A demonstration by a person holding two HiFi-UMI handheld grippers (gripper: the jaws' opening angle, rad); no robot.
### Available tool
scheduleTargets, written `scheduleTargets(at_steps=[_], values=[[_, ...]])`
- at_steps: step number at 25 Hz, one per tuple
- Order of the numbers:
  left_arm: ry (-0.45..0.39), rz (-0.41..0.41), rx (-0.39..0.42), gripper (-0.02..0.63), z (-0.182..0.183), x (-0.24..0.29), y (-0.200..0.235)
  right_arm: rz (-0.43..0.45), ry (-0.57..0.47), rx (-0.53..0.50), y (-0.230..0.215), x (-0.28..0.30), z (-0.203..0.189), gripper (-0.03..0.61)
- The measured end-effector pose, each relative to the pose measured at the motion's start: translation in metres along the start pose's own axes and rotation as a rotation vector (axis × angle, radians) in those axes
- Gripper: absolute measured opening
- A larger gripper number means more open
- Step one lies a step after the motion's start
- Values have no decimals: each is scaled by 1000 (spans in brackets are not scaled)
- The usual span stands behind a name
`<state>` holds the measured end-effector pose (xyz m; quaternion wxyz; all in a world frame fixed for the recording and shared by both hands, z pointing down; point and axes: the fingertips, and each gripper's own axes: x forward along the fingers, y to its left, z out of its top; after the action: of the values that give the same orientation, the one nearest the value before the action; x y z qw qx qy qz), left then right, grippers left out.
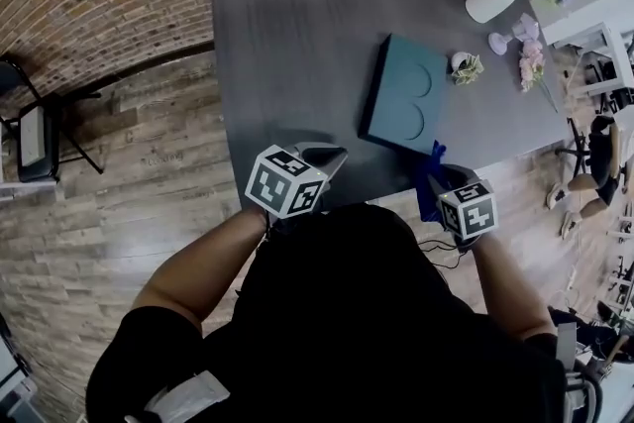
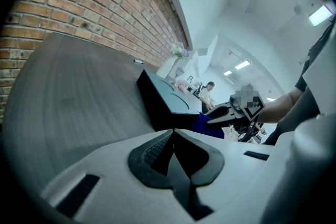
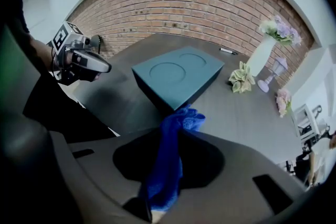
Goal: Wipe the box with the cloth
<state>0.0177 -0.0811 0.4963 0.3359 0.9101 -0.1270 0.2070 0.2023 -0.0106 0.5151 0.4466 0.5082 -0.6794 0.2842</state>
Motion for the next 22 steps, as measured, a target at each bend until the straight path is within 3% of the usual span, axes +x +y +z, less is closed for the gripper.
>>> scheduleTargets(at_steps=[8, 12, 17, 22], values=[[-41, 49, -29, 6, -7, -28, 15, 152, 12, -80, 73, 4, 11, 97], [-62, 69, -47, 6, -6, -37, 21, 239, -24, -168, 117, 6, 31, 97], [-73, 86, -47, 6, -1, -45, 26, 228, -112, -268, 137, 27, 84, 97], [-82, 109, -46, 6, 0, -52, 27, 218, -152, -288, 127, 30, 116, 97]])
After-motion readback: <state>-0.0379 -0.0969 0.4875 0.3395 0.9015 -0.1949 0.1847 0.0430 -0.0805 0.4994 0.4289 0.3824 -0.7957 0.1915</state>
